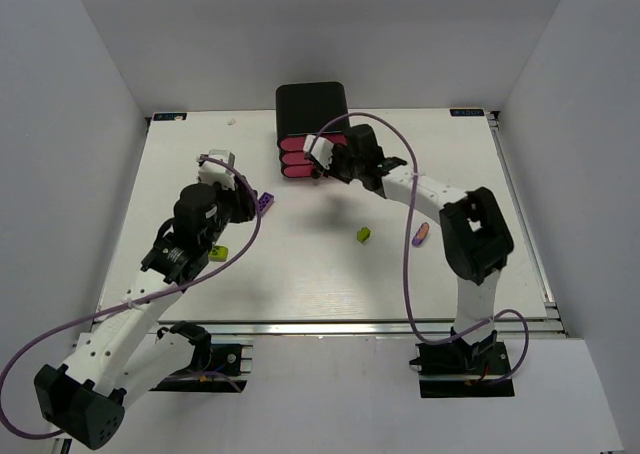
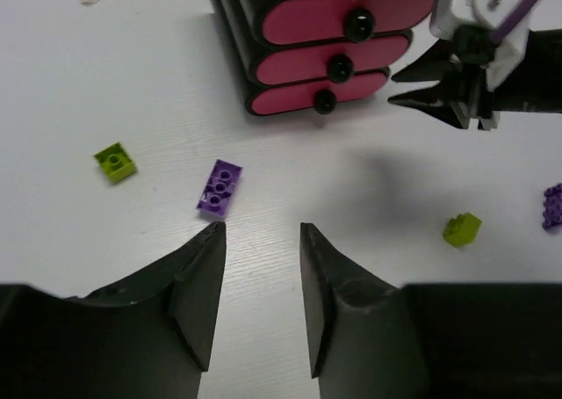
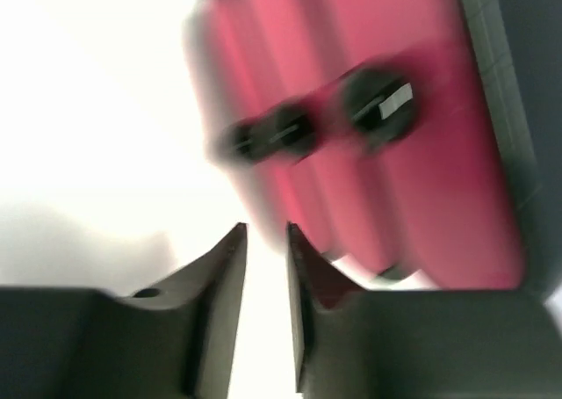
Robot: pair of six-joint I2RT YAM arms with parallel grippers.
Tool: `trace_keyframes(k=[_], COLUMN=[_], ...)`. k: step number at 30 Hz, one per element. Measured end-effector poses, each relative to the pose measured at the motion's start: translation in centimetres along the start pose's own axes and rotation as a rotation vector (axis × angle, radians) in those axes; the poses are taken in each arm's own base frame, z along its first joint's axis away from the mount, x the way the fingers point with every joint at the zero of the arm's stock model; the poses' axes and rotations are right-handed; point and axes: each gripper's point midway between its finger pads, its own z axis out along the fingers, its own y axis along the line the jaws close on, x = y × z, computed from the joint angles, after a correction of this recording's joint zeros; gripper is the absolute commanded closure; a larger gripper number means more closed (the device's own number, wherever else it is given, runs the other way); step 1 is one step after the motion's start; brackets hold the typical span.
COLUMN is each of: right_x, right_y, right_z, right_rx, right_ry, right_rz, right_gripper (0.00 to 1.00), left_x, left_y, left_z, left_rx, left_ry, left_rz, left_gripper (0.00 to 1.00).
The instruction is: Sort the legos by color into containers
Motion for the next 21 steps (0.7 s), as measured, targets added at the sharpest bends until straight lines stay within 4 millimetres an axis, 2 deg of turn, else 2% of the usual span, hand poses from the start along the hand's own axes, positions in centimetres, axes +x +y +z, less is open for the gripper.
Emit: trace_keyframes(k=[1, 2, 3, 4, 5, 6, 7, 8, 9, 10, 11, 13, 15, 19, 21], right_x=[0.1, 0.0, -0.3, -0.7, -1.4, -2.0, -2.7, -3.0, -3.1, -3.2, -3.2, -2.8, -1.7, 0.9, 1.3], right_y=[1.3, 2.3, 3.1, 3.6, 3.8, 3.9, 3.6, 3.2, 2.8, 2.1, 1.6, 0.8, 0.7, 2.2, 3.4], right_z=[-1.1, -2.2, -3.4, -4.7, -6.0, -7.1, -8.7, -9.8, -11.0, -12.2, -13.2, -14.6, -15.9, -17.9, -18.9], right_rx=[-0.04, -0.067, -0.091, -0.101, -0.102, -0.097, -0.08, -0.064, -0.044, -0.028, -0.021, -0.026, -0.044, -0.091, -0.116], right_ry=[-0.009, -0.019, -0.033, -0.045, -0.066, -0.084, -0.111, -0.125, -0.136, -0.149, -0.16, -0.181, -0.188, -0.185, -0.192], right_rz=[0.028, 0.058, 0.092, 0.138, 0.183, 0.228, 0.283, 0.327, 0.391, 0.464, 0.526, 0.638, 0.76, 0.94, 0.976], right_gripper=[0.53, 0.45, 0.36, 0.3, 0.14, 0.11, 0.11, 0.13, 0.19, 0.57, 0.74, 0.99, 0.99, 0.79, 0.76], left_x=[0.3, 0.5, 0.9, 1.3, 1.8, 2.5, 3.5, 4.4, 5.2, 6.0, 6.5, 7.1, 7.5, 9.2, 10.4], left_y=[-0.6, -1.2, -1.9, -2.7, -3.5, -4.1, -4.7, -5.2, -5.7, -6.2, -6.6, -7.4, -8.1, -9.0, -9.1], left_z=[0.2, 0.5, 1.0, 1.7, 2.5, 3.3, 4.3, 5.2, 6.3, 7.5, 8.7, 11.2, 13.8, 18.2, 19.7], left_rx=[0.031, 0.063, 0.093, 0.128, 0.158, 0.182, 0.199, 0.209, 0.218, 0.223, 0.226, 0.221, 0.217, 0.197, 0.182], left_ry=[0.005, 0.01, 0.024, 0.039, 0.055, 0.081, 0.118, 0.148, 0.179, 0.21, 0.228, 0.253, 0.26, 0.274, 0.286], left_rz=[-0.006, -0.017, -0.026, -0.038, -0.057, -0.073, -0.091, -0.107, -0.134, -0.159, -0.181, -0.226, -0.265, -0.33, -0.346], left_gripper=[0.68, 0.77, 0.82, 0.83, 0.83, 0.78, 0.62, 0.55, 0.48, 0.41, 0.4, 0.4, 0.39, 0.37, 0.36])
